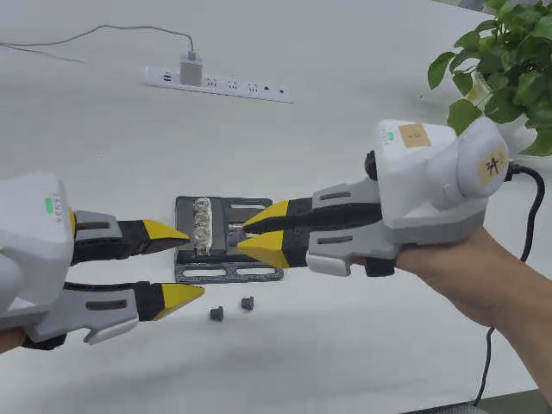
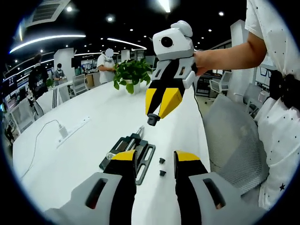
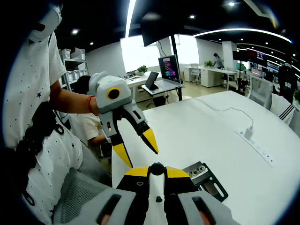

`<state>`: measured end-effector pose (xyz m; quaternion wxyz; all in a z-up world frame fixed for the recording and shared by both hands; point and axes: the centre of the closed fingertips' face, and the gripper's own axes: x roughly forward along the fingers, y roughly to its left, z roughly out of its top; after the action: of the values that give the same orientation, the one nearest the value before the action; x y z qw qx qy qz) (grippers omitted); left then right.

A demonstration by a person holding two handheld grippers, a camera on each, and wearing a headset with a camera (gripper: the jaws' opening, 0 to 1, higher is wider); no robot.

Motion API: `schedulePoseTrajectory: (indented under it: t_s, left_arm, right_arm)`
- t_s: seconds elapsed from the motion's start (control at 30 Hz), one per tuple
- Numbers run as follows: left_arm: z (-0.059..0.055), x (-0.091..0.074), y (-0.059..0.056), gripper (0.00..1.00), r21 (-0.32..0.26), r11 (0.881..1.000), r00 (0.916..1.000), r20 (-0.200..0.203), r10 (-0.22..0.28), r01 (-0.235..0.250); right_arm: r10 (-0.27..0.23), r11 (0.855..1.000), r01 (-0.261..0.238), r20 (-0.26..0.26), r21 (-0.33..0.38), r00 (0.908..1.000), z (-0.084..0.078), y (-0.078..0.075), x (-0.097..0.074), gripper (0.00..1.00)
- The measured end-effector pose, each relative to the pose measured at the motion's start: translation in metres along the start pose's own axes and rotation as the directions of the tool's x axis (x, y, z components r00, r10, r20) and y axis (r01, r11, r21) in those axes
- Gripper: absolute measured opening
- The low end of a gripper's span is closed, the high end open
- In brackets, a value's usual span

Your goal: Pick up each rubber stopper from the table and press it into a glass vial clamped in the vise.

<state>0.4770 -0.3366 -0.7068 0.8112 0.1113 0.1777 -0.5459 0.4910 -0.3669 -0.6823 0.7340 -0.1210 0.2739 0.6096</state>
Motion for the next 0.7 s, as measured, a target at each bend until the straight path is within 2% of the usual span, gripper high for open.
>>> schedulePoseTrajectory:
  t_s: [0.27,0.4,0.47,0.53,0.7]
  left_arm:
    - [-0.015,-0.006,0.019,0.4,-0.027,0.998,0.9983,-0.006,0.058,-0.058]
    - [-0.021,-0.008,0.024,0.44,-0.028,0.997,0.9973,0.002,0.074,-0.074]
    - [-0.024,-0.009,0.026,0.46,-0.014,0.997,0.9966,0.011,0.082,-0.082]
    - [-0.027,-0.009,0.029,0.5,-0.027,0.995,0.9956,0.014,0.093,-0.093]
    - [-0.034,-0.01,0.036,0.56,-0.031,0.993,0.9933,0.028,0.113,-0.112]
  right_arm:
    - [-0.02,1.0,0.02,-0.056,-0.004,0.9982,0.003,-0.029,0.012,0.05]
    - [-0.031,0.999,0.03,-0.092,-0.017,0.9953,0.004,-0.041,0.021,0.06]
    - [-0.034,0.999,0.031,-0.113,-0.021,0.993,0.003,-0.05,0.025,0.06]
    - [-0.039,0.999,0.035,-0.137,-0.031,0.9899,0.002,-0.059,0.03,0.06]
    - [-0.031,0.998,0.021,-0.197,-0.056,0.9799,-0.005,-0.072,0.044,0.06]
